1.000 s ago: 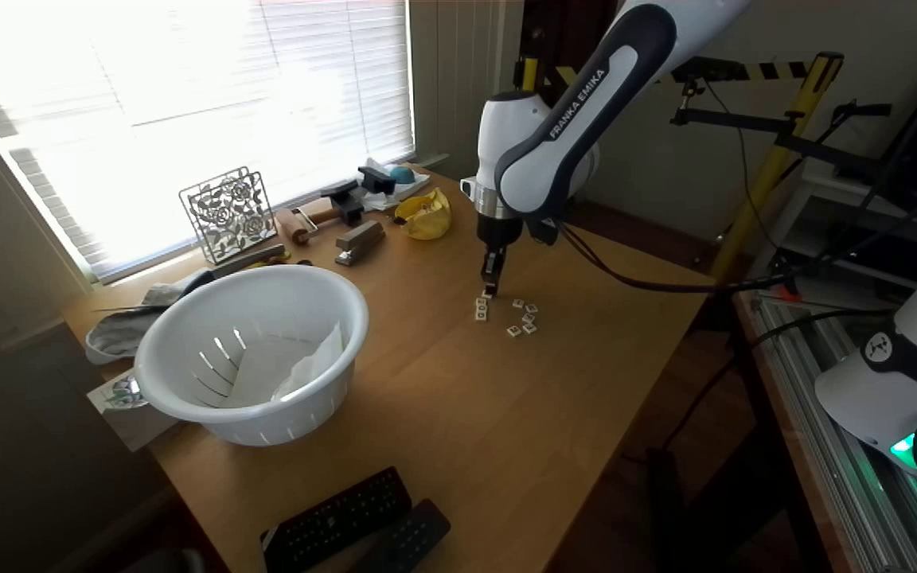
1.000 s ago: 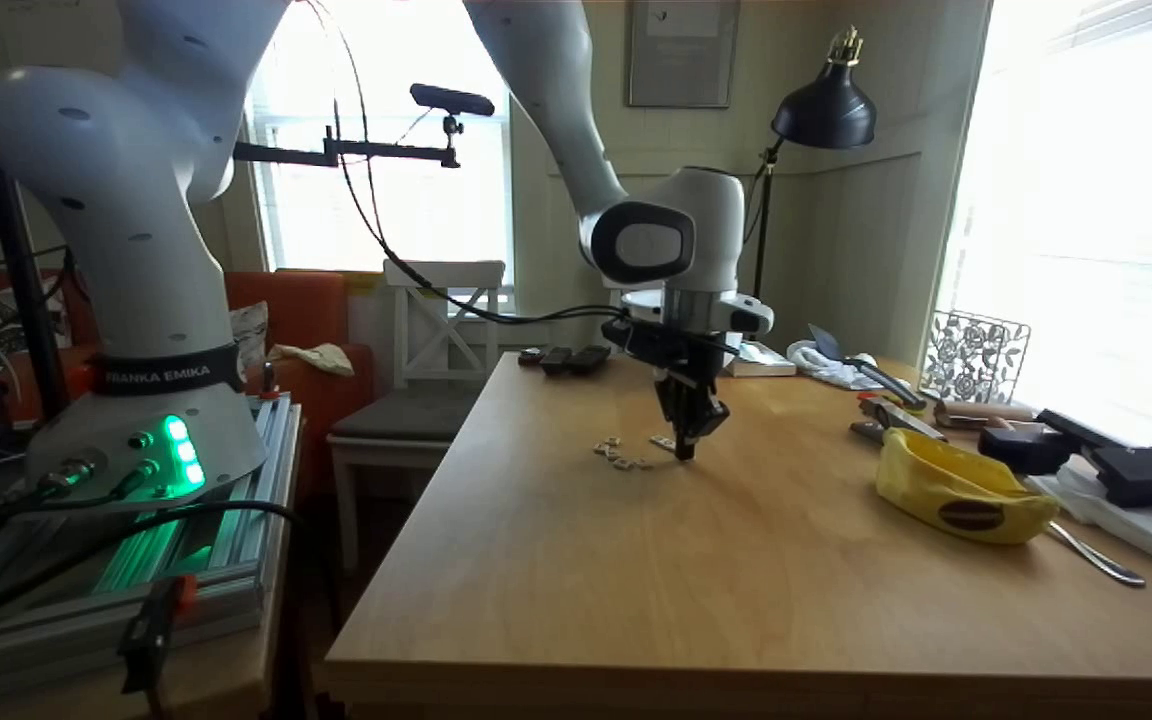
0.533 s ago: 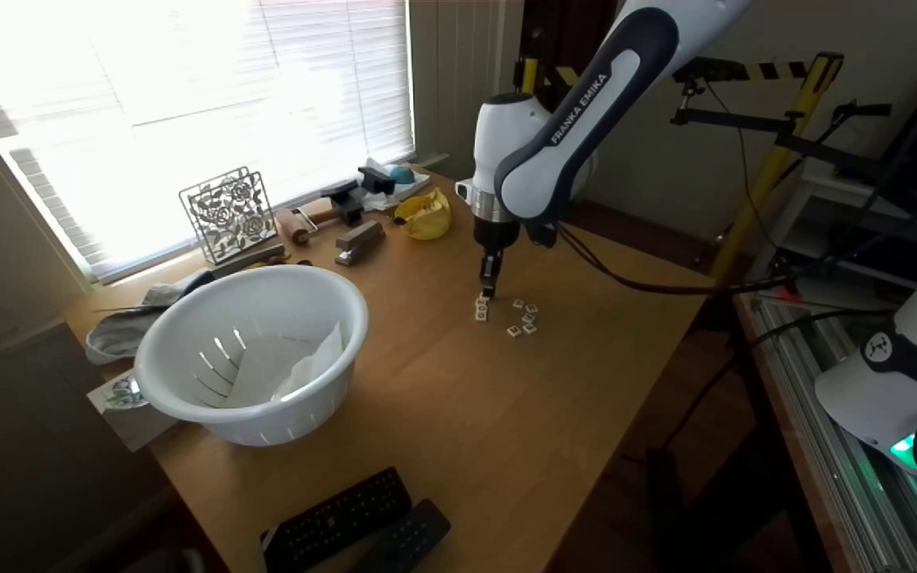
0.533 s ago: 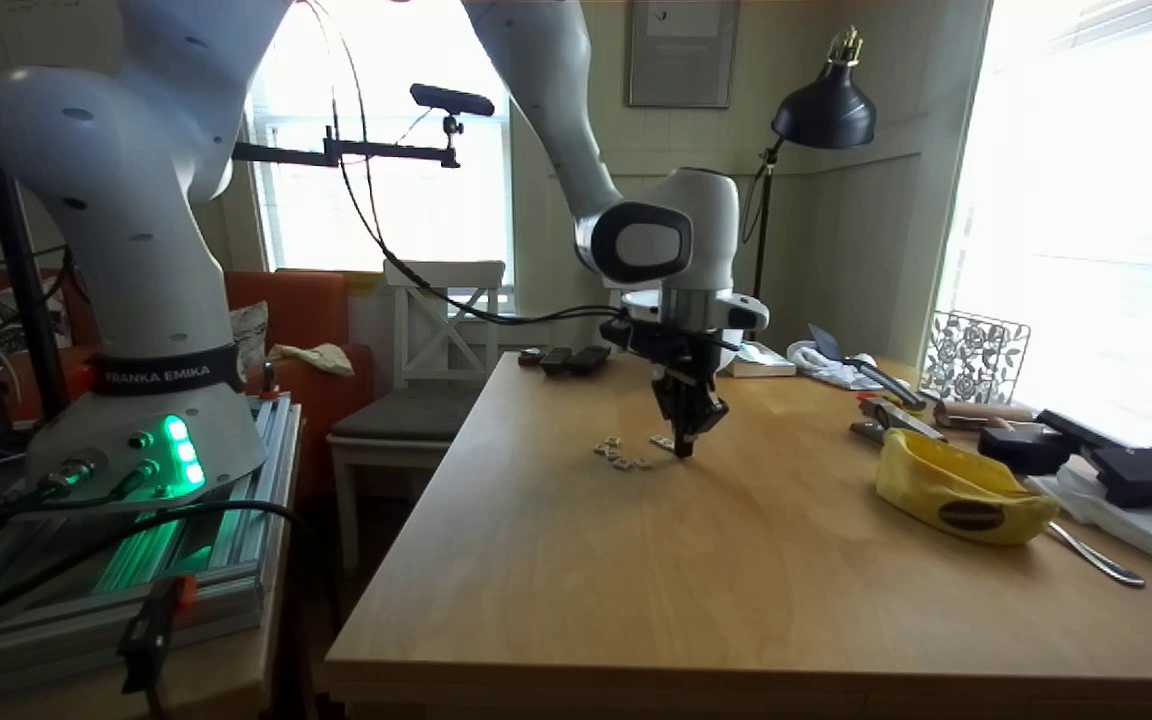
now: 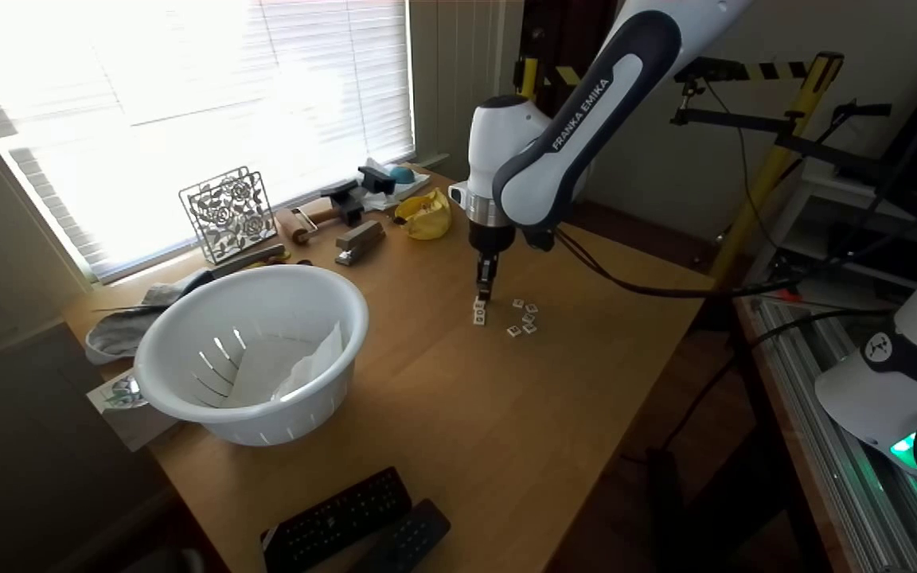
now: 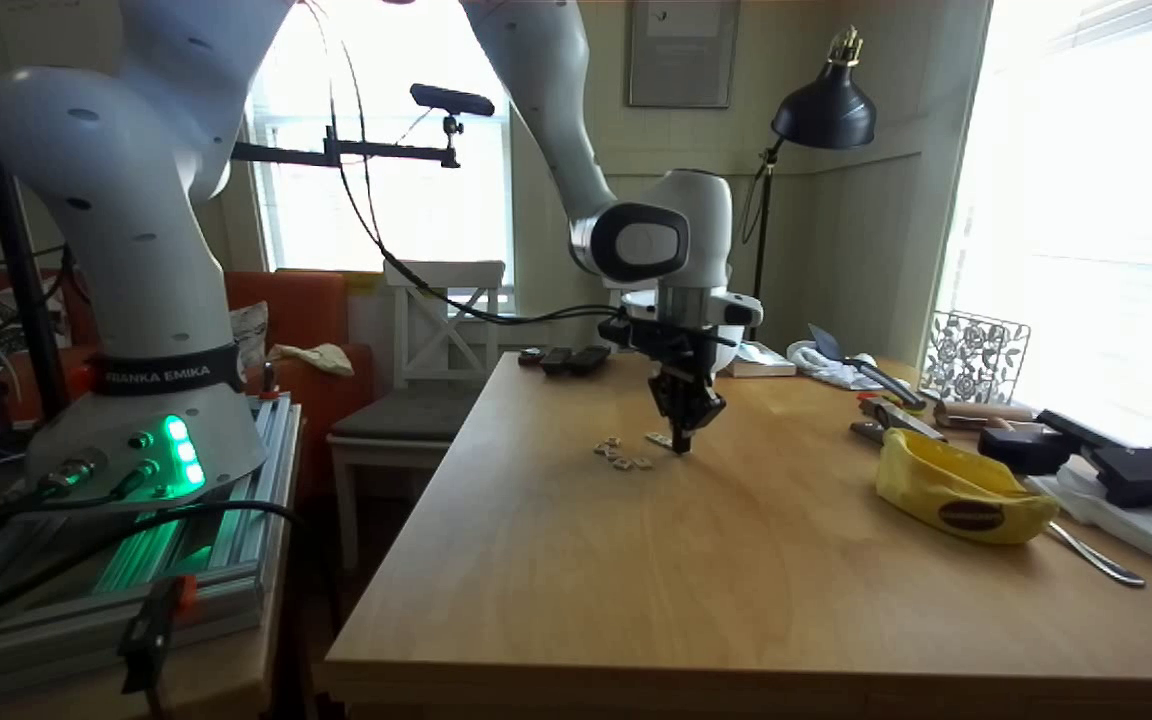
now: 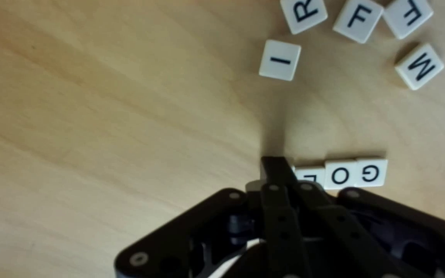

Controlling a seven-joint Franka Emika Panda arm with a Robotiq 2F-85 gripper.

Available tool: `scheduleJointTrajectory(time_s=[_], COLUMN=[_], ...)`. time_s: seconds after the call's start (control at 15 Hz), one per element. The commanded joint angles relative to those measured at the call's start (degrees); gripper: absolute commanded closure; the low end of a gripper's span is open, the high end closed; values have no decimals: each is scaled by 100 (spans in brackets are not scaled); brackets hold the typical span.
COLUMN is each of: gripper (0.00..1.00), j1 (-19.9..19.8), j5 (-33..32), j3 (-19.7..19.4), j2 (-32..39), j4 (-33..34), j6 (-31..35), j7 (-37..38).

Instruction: Move some of the letter tiles to the left

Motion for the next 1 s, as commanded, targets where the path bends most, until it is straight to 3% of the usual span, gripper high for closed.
scheduleJointTrajectory(time_s=[0.0, 0.93], gripper=[100, 100], j1=[55, 105], j5=[-199, -533], j3=[4, -182], j2=[329, -73], j4=[153, -149], j6=[129, 202], j7=[124, 131])
